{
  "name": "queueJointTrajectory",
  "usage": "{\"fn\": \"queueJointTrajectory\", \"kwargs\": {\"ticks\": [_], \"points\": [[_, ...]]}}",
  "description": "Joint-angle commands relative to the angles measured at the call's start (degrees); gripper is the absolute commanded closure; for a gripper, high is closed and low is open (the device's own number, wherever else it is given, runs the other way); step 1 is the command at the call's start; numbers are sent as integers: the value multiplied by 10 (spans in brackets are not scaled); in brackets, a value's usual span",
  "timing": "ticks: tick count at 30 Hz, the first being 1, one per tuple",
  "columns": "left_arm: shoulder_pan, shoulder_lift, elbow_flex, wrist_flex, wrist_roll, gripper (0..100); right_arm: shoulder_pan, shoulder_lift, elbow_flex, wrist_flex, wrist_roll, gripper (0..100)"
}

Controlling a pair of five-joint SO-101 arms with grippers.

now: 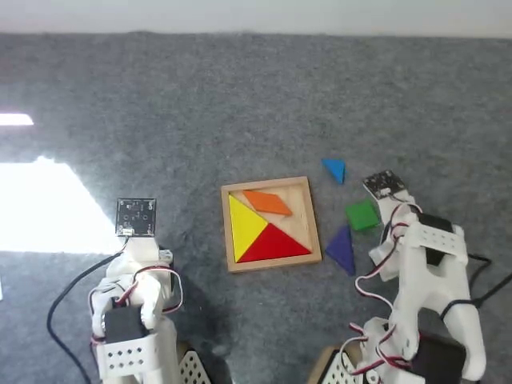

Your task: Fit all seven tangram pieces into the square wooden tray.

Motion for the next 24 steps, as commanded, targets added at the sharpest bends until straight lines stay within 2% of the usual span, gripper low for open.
{"fn": "queueJointTrajectory", "kwargs": {"ticks": [1,8,10,13,17,20,24], "points": [[-4,-11,-7,2,1,986,-37,-2,-57,-9,-15,976],[-4,-11,-7,2,1,986,-115,-2,-91,-9,-8,991],[-4,-11,-7,2,1,986,-135,-2,-104,-4,-35,991],[-4,-11,-7,2,1,986,-120,-2,-116,1,-98,986],[-4,-11,-7,2,1,986,-77,-2,-149,14,-122,889],[-4,-11,-7,2,1,986,-126,-1,-150,14,-127,819],[-4,-11,-7,2,1,986,-220,-3,-153,61,-69,809]]}}
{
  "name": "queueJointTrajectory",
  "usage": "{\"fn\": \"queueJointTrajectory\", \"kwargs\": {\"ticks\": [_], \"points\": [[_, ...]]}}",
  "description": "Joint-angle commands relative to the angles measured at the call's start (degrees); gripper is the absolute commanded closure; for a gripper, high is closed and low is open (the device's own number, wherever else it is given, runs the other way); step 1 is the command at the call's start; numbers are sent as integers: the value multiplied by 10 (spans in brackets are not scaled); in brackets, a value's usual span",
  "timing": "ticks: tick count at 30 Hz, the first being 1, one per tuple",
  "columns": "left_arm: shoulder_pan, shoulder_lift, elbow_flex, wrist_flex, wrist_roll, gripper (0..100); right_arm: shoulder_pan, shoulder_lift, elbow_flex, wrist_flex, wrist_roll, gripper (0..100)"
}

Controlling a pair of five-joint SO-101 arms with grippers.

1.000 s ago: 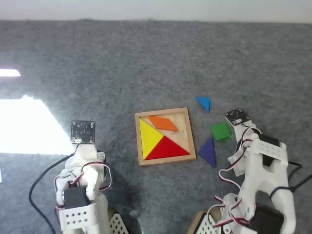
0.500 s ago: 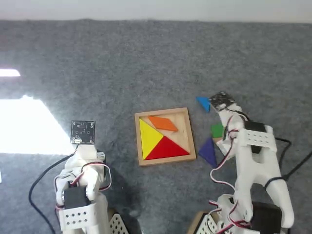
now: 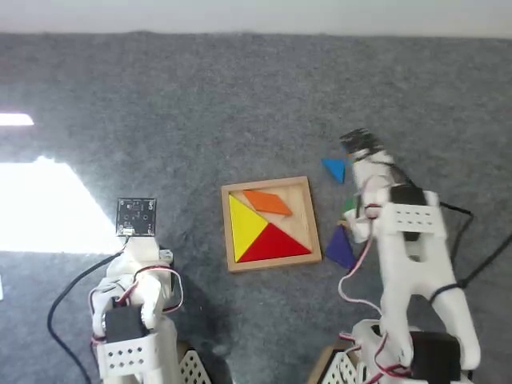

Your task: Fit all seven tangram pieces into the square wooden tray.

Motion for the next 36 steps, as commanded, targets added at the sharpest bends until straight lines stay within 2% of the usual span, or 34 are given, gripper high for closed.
{"fn": "queueJointTrajectory", "kwargs": {"ticks": [1,5,7,9,13,18,21,29,32,36], "points": [[-4,-11,-7,2,1,986,-84,-4,-33,42,50,808],[-4,-11,-7,2,1,986,-185,-5,-4,53,95,806],[-4,-11,-7,2,1,986,-220,-6,14,52,84,806],[-4,-11,-7,2,1,986,-225,-6,19,52,67,807],[-4,-11,-7,2,1,986,-148,-4,14,36,62,808],[-4,-11,-7,2,1,986,-37,17,12,-34,61,808],[-4,-11,-7,2,1,986,-40,72,-4,-40,62,808],[-4,-11,-7,2,1,986,-58,233,-96,22,59,818],[-4,-11,-7,2,1,986,-61,236,-112,19,47,869],[-4,-11,-7,2,1,986,-8,237,-125,12,46,980]]}}
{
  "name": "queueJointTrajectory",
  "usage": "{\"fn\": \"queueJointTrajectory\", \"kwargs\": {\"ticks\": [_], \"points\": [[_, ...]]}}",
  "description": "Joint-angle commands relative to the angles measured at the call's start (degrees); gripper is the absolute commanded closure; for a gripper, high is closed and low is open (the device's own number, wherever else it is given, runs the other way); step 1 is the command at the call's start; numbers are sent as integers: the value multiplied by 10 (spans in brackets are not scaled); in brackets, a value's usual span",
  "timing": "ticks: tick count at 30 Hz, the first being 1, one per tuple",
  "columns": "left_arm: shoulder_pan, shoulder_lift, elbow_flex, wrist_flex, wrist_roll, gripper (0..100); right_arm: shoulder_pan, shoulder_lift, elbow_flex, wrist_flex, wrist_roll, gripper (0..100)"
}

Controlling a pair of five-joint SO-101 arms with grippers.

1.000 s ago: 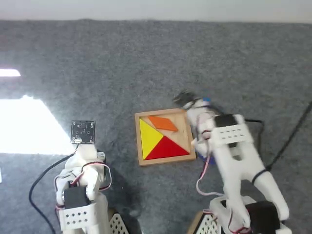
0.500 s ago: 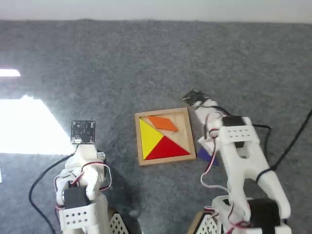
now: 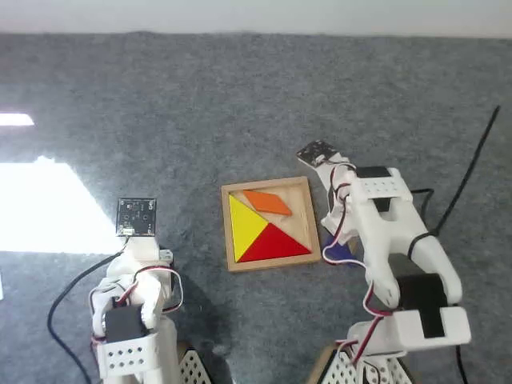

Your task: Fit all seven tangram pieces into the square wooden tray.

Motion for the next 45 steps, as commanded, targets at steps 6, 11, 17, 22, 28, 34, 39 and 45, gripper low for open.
{"fn": "queueJointTrajectory", "kwargs": {"ticks": [6,11,17,22,28,34,39,45], "points": [[-5,-11,-7,2,1,986,73,2,-11,-12,-12,990],[-5,-11,-7,2,1,986,191,-94,-2,-6,-13,990],[-5,-11,-7,2,1,986,124,-287,149,53,-12,963],[-5,-11,-7,2,1,986,212,-467,221,25,-51,925],[-5,-11,-7,2,1,986,178,-554,309,20,-10,896],[-5,-11,-7,2,1,986,160,-464,307,24,92,824],[-5,-11,-7,2,1,986,157,-373,302,-6,107,837],[-5,-11,-7,2,1,986,151,-256,260,-7,148,838]]}}
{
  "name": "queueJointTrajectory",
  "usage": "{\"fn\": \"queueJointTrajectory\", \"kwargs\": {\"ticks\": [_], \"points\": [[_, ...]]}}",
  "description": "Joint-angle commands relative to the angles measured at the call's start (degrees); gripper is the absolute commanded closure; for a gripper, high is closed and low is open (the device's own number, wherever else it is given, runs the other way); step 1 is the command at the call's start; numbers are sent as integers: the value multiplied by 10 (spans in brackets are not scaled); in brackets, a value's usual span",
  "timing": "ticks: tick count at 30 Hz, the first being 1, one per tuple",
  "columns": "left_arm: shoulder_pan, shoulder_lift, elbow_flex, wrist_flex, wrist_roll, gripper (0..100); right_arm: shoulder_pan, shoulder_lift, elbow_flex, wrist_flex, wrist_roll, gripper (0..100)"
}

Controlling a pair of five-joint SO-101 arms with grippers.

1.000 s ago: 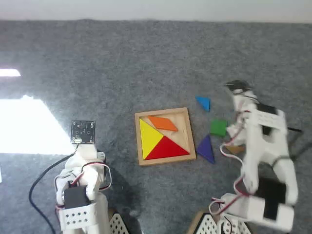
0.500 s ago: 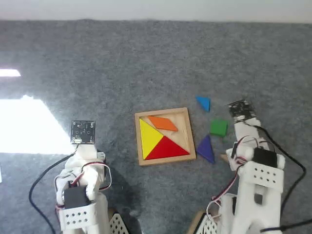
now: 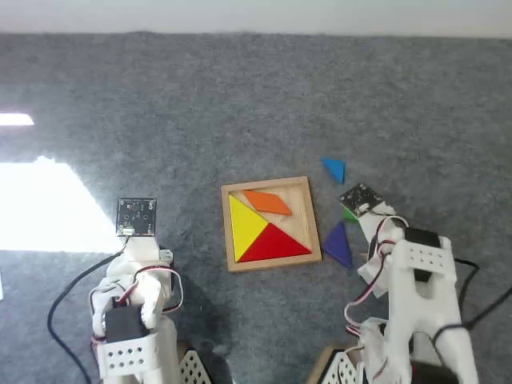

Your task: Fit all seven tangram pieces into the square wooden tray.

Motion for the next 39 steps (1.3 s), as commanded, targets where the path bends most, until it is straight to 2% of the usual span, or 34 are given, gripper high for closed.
{"fn": "queueJointTrajectory", "kwargs": {"ticks": [1,4,7,15,20,26,29,39], "points": [[-5,-11,-7,2,1,986,-15,73,-63,-9,18,838],[-5,-11,-7,2,1,986,-47,122,-91,-9,18,838],[-5,-11,-7,2,1,986,-60,124,-100,-24,-15,838],[-5,-11,-7,2,1,986,-60,37,-102,-32,-54,835],[-5,-11,-7,2,1,986,-60,-28,-98,-31,-53,834],[-5,-11,-7,2,1,986,-92,-30,-84,-30,-50,834],[-5,-11,-7,2,1,986,-113,-30,-62,-26,-15,836],[-5,-11,-7,2,1,986,-36,30,-111,-33,-11,834]]}}
